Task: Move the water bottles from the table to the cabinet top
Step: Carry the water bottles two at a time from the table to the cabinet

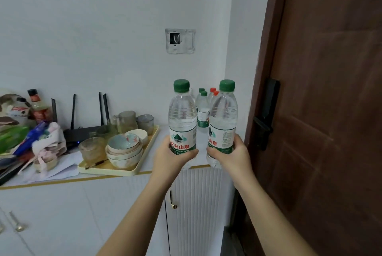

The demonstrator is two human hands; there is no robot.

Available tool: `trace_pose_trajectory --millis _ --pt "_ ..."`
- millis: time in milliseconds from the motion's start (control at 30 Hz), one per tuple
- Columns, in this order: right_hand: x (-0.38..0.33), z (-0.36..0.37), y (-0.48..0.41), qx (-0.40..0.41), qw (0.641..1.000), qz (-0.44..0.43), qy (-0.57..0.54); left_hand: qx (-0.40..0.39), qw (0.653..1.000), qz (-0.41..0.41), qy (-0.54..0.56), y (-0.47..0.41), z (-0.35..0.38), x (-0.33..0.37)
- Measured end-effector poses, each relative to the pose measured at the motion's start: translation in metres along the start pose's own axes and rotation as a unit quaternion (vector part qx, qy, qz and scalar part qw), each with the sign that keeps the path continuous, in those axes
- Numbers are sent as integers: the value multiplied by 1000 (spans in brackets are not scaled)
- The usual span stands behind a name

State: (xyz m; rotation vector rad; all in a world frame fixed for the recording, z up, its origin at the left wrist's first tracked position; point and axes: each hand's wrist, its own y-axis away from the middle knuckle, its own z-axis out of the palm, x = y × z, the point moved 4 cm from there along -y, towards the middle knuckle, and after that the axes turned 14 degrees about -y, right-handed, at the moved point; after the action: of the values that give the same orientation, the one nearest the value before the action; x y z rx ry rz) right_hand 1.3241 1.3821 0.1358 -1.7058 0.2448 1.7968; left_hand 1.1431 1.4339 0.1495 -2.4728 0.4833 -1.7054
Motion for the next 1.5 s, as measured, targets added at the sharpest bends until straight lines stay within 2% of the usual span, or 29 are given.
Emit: trace_pose_trajectory --millis 167,400,733,1067,1300,1400,1500 --pt "28 28 -71 -3 1000 15 21 0 1000 9 -6 -84 17 -26" --pt "101 49 -134 13 996 63 61 -5 997 -73 -20 -164 53 -101" --pt "180 58 -182 -17 990 121 72 12 986 -150 -67 -193 95 -161" --pt "209 59 -214 -89 983 136 83 62 982 -162 -75 -204 111 -175" --pt "218 62 -226 -119 983 131 53 33 982 -156 -97 -223 117 -180" --pt "222 58 -219 -86 990 103 39 12 980 -148 -132 -231 116 -186" --pt "221 55 -216 -53 994 43 81 46 978 -140 -150 -231 114 -187"
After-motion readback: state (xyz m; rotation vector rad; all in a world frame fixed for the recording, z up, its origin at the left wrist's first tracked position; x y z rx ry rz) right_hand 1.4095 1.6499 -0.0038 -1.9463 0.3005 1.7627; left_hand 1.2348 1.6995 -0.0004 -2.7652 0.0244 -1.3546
